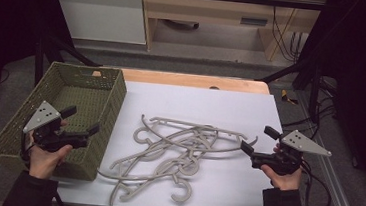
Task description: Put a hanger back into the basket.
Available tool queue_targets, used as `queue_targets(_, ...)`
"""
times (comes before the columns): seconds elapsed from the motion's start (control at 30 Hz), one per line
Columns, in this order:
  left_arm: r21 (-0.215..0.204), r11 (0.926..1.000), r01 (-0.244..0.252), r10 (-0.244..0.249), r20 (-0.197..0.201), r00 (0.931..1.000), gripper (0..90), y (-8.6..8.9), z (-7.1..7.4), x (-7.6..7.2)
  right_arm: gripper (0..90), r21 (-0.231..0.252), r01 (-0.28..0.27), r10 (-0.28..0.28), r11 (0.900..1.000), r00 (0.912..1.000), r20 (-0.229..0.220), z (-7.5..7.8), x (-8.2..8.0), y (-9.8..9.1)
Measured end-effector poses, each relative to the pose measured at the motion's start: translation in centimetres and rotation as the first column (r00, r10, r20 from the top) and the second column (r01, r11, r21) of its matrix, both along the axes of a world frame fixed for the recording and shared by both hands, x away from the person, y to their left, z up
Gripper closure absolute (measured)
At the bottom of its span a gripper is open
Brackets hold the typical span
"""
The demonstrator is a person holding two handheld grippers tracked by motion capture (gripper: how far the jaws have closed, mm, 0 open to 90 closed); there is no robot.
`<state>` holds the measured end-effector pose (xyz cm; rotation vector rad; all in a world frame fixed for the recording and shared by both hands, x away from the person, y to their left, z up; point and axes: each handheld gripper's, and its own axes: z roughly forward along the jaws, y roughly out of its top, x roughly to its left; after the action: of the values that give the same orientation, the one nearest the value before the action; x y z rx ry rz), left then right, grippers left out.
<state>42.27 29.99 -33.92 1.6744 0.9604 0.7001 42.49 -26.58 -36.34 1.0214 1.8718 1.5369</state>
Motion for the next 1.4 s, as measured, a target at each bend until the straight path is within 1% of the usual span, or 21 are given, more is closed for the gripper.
queue_targets(0.07, 0.005, 1.0000, 0.001, -0.001, 0.001, 1.0000, 4.0, -0.1, 0.0, 0.0, 2.3, 0.001, -0.003, 0.003, 1.0000, 1.0000, 0.003, 0.0, 0.0, 0.0)
queue_targets(0.17, 0.014, 0.9999, 0.001, -0.001, 0.000, 1.0000, 3.9, -0.2, -0.1, 0.1, 2.3, -0.015, -0.007, 0.007, 0.9999, 1.0000, -0.001, 0.1, 0.0, 0.1)
queue_targets(0.33, 0.009, 1.0000, 0.000, 0.000, -0.003, 1.0000, 3.9, -0.3, -0.3, 0.1, 2.4, -0.029, -0.017, 0.017, 0.9994, 0.9998, -0.004, 0.1, 0.1, 0.5)
queue_targets(0.4, 0.016, 0.9999, 0.000, 0.000, -0.005, 1.0000, 3.9, -0.4, -0.3, 0.2, 2.4, -0.035, -0.018, 0.018, 0.9992, 0.9998, -0.006, 0.0, 0.3, 0.8)
queue_targets(0.63, 0.025, 0.9997, 0.006, -0.006, -0.017, 0.9998, 3.9, -0.7, -0.6, 0.3, 4.1, -0.097, -0.041, 0.039, 0.9944, 0.9989, -0.026, -0.4, 1.3, 2.4)
queue_targets(0.67, 0.026, 0.9996, 0.007, -0.007, -0.018, 0.9998, 3.9, -0.7, -0.7, 0.4, 4.5, -0.120, -0.054, 0.050, 0.9913, 0.9980, -0.038, -0.6, 1.5, 2.6)
queue_targets(0.7, 0.029, 0.9995, 0.010, -0.010, -0.021, 0.9997, 3.9, -0.8, -0.7, 0.4, 4.6, -0.130, -0.064, 0.059, 0.9894, 0.9973, -0.044, -0.7, 1.7, 2.8)
queue_targets(0.73, 0.031, 0.9995, 0.011, -0.010, -0.022, 0.9997, 3.9, -0.8, -0.7, 0.4, 4.6, -0.147, -0.075, 0.066, 0.9863, 0.9956, -0.067, -0.9, 2.0, 3.0)
queue_targets(0.77, 0.031, 0.9994, 0.012, -0.011, -0.022, 0.9997, 3.9, -0.8, -0.8, 0.4, 4.7, -0.158, -0.084, 0.073, 0.9838, 0.9944, -0.076, -1.0, 2.2, 3.2)
queue_targets(0.87, 0.035, 0.9993, 0.013, -0.012, -0.023, 0.9997, 3.9, -0.9, -0.9, 0.5, 6.4, -0.184, -0.130, 0.108, 0.9743, 0.9864, -0.124, -1.4, 2.9, 4.0)
queue_targets(0.9, 0.035, 0.9993, 0.013, -0.012, -0.023, 0.9997, 3.9, -0.9, -0.9, 0.5, 6.4, -0.184, -0.130, 0.108, 0.9743, 0.9864, -0.124, -1.4, 2.9, 4.0)
queue_targets(0.93, 0.038, 0.9992, 0.015, -0.014, -0.026, 0.9996, 3.9, -1.0, -0.9, 0.5, 6.6, -0.209, -0.157, 0.123, 0.9653, 0.9782, -0.168, -1.8, 3.6, 4.6)
queue_targets(1.0, 0.041, 0.9990, 0.014, -0.013, -0.027, 0.9995, 3.9, -1.0, -1.0, 0.6, 7.1, -0.238, -0.174, 0.130, 0.9557, 0.9732, -0.190, -2.1, 4.1, 5.1)
queue_targets(1.03, 0.041, 0.9990, 0.014, -0.013, -0.027, 0.9995, 3.9, -1.0, -1.0, 0.6, 7.1, -0.238, -0.174, 0.130, 0.9557, 0.9732, -0.190, -2.1, 4.1, 5.1)
queue_targets(1.07, 0.042, 0.9990, 0.015, -0.014, -0.027, 0.9995, 3.9, -1.0, -1.0, 0.6, 7.2, -0.245, -0.180, 0.131, 0.9526, 0.9701, -0.204, -2.3, 4.4, 5.3)
queue_targets(1.1, 0.042, 0.9990, 0.015, -0.014, -0.026, 0.9996, 3.9, -1.0, -1.0, 0.6, 8.1, -0.260, -0.199, 0.140, 0.9449, 0.9630, -0.230, -2.7, 5.1, 5.8)
queue_targets(1.17, 0.044, 0.9989, 0.015, -0.014, -0.026, 0.9996, 3.9, -1.0, -1.1, 0.6, 8.2, -0.265, -0.204, 0.141, 0.9425, 0.9610, -0.238, -2.9, 5.2, 5.9)
queue_targets(1.2, 0.044, 0.9989, 0.014, -0.013, -0.027, 0.9995, 3.9, -1.0, -1.1, 0.6, 8.6, -0.290, -0.212, 0.137, 0.9330, 0.9563, -0.258, -3.3, 5.6, 6.3)
queue_targets(1.33, 0.048, 0.9987, 0.017, -0.016, -0.029, 0.9995, 3.9, -1.1, -1.2, 0.6, 11.2, -0.320, -0.238, 0.143, 0.9170, 0.9454, -0.293, -4.0, 6.0, 6.7)
queue_targets(1.37, 0.048, 0.9987, 0.017, -0.016, -0.029, 0.9995, 3.9, -1.1, -1.2, 0.6, 11.2, -0.320, -0.238, 0.143, 0.9170, 0.9454, -0.293, -4.0, 6.0, 6.7)
queue_targets(1.4, 0.053, 0.9984, 0.018, -0.017, -0.028, 0.9995, 3.9, -1.2, -1.2, 0.7, 12.6, -0.322, -0.261, 0.153, 0.9102, 0.9339, -0.323, -4.5, 6.3, 7.1)
